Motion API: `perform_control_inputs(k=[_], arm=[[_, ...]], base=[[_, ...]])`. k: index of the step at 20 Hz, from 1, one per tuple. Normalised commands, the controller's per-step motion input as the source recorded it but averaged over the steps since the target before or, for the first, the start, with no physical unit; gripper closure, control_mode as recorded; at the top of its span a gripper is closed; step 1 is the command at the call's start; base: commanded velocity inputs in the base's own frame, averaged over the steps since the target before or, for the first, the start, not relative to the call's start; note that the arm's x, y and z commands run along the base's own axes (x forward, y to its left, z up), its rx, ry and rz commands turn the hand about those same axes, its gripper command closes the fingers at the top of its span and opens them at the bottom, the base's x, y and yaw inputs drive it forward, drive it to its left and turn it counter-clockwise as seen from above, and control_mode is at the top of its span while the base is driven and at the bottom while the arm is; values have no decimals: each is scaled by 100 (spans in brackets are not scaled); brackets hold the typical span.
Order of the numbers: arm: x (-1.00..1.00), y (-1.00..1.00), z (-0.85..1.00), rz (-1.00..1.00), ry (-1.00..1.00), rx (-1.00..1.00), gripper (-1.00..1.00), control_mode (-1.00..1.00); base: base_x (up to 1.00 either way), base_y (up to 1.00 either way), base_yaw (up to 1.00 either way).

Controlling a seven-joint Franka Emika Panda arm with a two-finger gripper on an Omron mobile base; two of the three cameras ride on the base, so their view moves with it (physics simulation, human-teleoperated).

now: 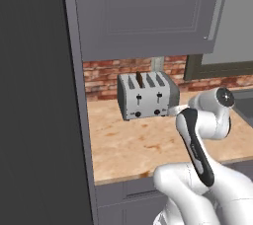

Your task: Start the toaster. Once the lever pops up, take the bread to the plate on the dining counter.

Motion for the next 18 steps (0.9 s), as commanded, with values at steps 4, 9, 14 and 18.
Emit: perform_control_inputs(k=[4,9,14,18], arm=[[12,26,0,0,-8,0,-100,-100],[18,39,0,0,0,0,-100,-100],[12,30,3,0,0,0,-100,-100],[19,16,12,0,5,0,-100,-100]], base=[[0,0,0],[0,0,0],[0,0,0],[0,0,0]])
